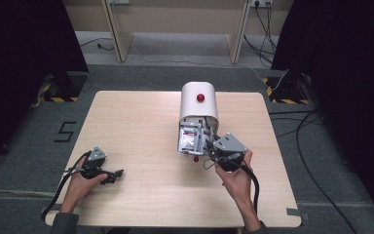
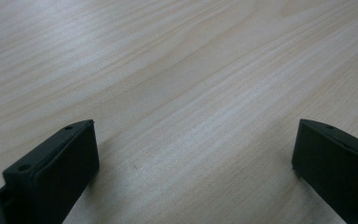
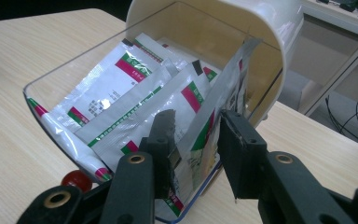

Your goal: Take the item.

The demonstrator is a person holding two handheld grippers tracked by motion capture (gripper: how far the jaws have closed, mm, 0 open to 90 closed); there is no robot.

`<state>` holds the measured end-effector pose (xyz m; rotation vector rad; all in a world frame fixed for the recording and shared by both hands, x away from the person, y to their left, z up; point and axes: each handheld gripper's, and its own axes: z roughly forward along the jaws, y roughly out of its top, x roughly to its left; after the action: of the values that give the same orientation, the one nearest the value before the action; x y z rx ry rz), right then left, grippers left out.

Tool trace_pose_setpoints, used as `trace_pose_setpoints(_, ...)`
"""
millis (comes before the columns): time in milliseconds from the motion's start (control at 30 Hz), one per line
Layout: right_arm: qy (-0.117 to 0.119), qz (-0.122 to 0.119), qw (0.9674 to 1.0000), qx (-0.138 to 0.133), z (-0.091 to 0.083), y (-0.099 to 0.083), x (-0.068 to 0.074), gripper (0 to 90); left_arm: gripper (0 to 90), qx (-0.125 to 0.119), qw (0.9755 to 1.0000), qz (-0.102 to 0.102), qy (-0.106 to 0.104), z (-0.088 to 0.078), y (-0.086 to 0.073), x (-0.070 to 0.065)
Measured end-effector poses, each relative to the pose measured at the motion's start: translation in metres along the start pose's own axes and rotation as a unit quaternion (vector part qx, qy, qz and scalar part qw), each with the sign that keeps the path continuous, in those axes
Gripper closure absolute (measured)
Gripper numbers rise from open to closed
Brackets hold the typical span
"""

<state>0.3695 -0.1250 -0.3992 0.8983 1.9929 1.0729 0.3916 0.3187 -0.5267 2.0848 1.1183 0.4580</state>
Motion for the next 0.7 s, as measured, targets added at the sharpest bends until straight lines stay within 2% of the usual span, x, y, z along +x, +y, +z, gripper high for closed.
trace_pose_setpoints(100, -0.004, -0.007, 1.0, 0.001, 0.004, -0.001, 0.0, 71.5, 0.0, 0.0, 1.0, 0.0, 0.0, 0.0, 0.0, 0.0)
trace_pose_setpoints(200, -0.007, -0.014, 0.9999, -0.005, 0.005, -0.003, -0.001, 80.1, 0.0, 0.0, 1.0, 0.001, 0.0, 0.0, 0.0, 0.0)
trace_pose_setpoints(300, -0.009, -0.014, 0.9998, -0.012, 0.003, -0.003, -0.003, 83.4, 0.0, 0.0, 1.0, 0.001, 0.0, 0.0, 0.0, 0.0)
trace_pose_setpoints(500, 0.014, 0.0, 0.9992, -0.037, -0.009, -0.001, -0.009, 84.6, 0.0, 0.0, 1.0, 0.001, 0.0, 0.0, 0.0, 0.0)
trace_pose_setpoints(533, 0.025, 0.008, 0.9985, -0.049, -0.014, 0.001, -0.011, 84.8, 0.0, 0.0, 1.0, 0.001, 0.0, 0.0, 0.0, 0.0)
trace_pose_setpoints(700, 0.029, 0.007, 0.9978, -0.059, -0.021, 0.003, -0.011, 85.0, 0.0, 0.0, 1.0, 0.001, 0.0, 0.0, 0.0, 0.0)
